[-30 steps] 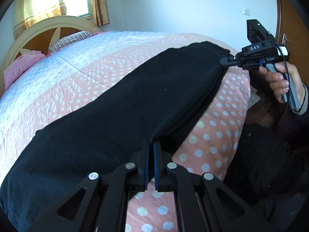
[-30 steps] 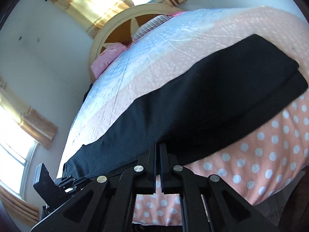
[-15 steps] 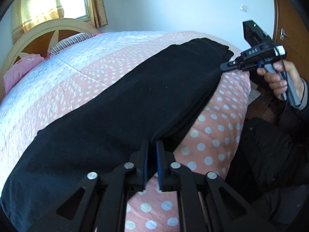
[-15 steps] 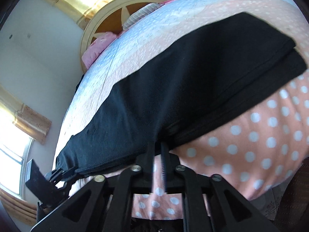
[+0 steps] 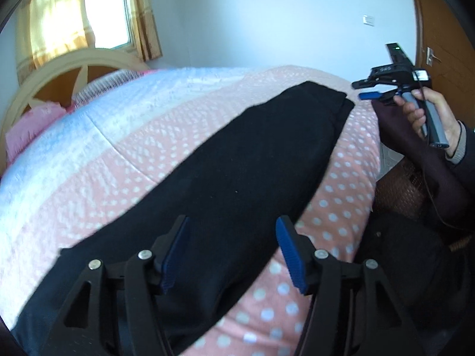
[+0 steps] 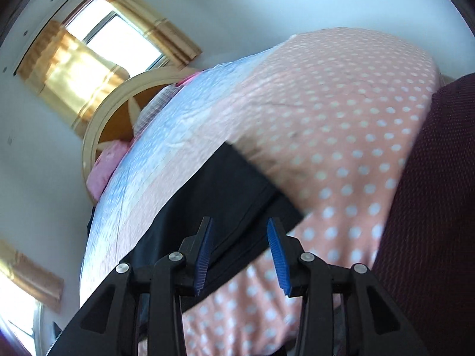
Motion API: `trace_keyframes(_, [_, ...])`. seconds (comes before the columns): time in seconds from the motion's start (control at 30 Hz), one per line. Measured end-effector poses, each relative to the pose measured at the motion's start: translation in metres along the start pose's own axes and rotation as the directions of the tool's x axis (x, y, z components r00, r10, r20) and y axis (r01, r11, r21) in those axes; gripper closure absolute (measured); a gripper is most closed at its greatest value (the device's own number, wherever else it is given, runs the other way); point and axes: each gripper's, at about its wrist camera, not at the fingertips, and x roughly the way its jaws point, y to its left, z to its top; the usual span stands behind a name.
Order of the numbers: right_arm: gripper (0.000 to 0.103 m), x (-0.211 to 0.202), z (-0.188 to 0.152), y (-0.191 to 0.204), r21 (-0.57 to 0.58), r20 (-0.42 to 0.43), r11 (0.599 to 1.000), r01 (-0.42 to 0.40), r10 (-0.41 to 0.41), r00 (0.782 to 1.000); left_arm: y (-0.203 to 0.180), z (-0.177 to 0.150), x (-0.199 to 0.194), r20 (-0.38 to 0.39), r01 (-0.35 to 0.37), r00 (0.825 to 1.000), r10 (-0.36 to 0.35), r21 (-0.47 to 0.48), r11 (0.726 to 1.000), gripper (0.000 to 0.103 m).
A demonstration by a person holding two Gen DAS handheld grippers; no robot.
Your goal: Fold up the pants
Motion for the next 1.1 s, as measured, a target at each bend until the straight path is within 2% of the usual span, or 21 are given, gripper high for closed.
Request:
trace_keyframes(0.1, [0.064, 0.009, 0.007, -0.006, 0.015, -0.010, 1.000, 0.010, -0.010, 1.000, 0.007, -0.006, 0.019, -0.039, 0.004, 0.999, -0.005, -0.042, 0.999, 0.040])
trace_keyframes(0.17, [0.064, 0.014, 0.010, -0.005, 0.012, -0.011, 1.000, 0.017, -0.017, 1.000, 0.015, -0.009, 0.022, -0.053, 0.041, 0.997, -0.047, -0.097, 0.994, 0.038])
trace_keyframes(0.23, [0.064, 0.022, 0.011, -0.006, 0.011, -0.020, 1.000, 0.025, -0.025, 0.999, 0.024, -0.010, 0.021, -0.056, 0.055, 0.996, -0.064, -0.140, 0.989, 0.029])
trace_keyframes(0.3, [0.064, 0.029, 0.013, -0.005, 0.008, -0.020, 0.999, 0.035, -0.034, 0.999, 0.028, -0.013, 0.024, -0.064, 0.074, 0.994, -0.086, -0.166, 0.983, 0.027])
trace_keyframes(0.37, [0.079, 0.035, 0.014, -0.001, -0.004, -0.026, 1.000, 0.025, -0.025, 0.999, 0.030, -0.014, 0.022, -0.054, 0.084, 0.994, -0.095, -0.171, 0.982, 0.027])
trace_keyframes(0.4, [0.092, 0.035, 0.015, 0.001, -0.010, -0.018, 1.000, 0.029, -0.029, 0.999, 0.029, -0.015, 0.021, -0.053, 0.081, 0.994, -0.091, -0.167, 0.983, 0.027])
trace_keyframes(0.47, [0.096, 0.033, 0.016, 0.010, -0.031, 0.004, 0.999, 0.033, -0.033, 0.999, 0.027, -0.015, 0.023, -0.051, 0.077, 0.995, -0.086, -0.159, 0.984, 0.026])
trace_keyframes(0.67, [0.098, -0.013, 0.014, 0.031, -0.085, 0.100, 0.996, 0.025, -0.017, 0.995, 0.030, -0.013, 0.025, -0.042, 0.091, 0.994, -0.100, -0.171, 0.981, 0.026])
trace_keyframes(0.77, [0.098, -0.006, 0.012, 0.023, -0.092, 0.080, 0.993, 0.069, -0.062, 0.995, 0.032, -0.014, 0.024, -0.038, 0.097, 0.994, -0.105, -0.174, 0.980, 0.026])
trace_keyframes(0.93, [0.097, 0.029, 0.007, -0.008, -0.021, -0.026, 0.995, 0.101, -0.101, 0.995, 0.033, -0.014, 0.024, -0.036, 0.098, 0.994, -0.106, -0.175, 0.980, 0.026])
trace_keyframes(0.97, [0.097, 0.027, 0.009, -0.008, -0.015, -0.019, 0.995, 0.097, -0.097, 0.995, 0.033, -0.015, 0.024, -0.035, 0.099, 0.994, -0.106, -0.176, 0.979, 0.026])
trace_keyframes(1.0, [0.092, 0.022, 0.012, -0.007, -0.015, -0.008, 0.993, 0.117, -0.117, 0.993, 0.033, -0.015, 0.024, -0.035, 0.099, 0.994, -0.107, -0.176, 0.979, 0.026])
trace_keyframes(1.03, [0.077, 0.016, 0.013, -0.008, -0.015, 0.015, 0.990, 0.143, -0.143, 0.990, 0.034, -0.015, 0.024, -0.035, 0.100, 0.994, -0.107, -0.176, 0.979, 0.026])
trace_keyframes(1.1, [0.057, 0.001, 0.017, -0.010, 0.006, 0.084, 0.984, 0.177, -0.177, 0.981, 0.034, -0.015, 0.025, -0.035, 0.105, 0.993, -0.112, -0.175, 0.979, 0.025])
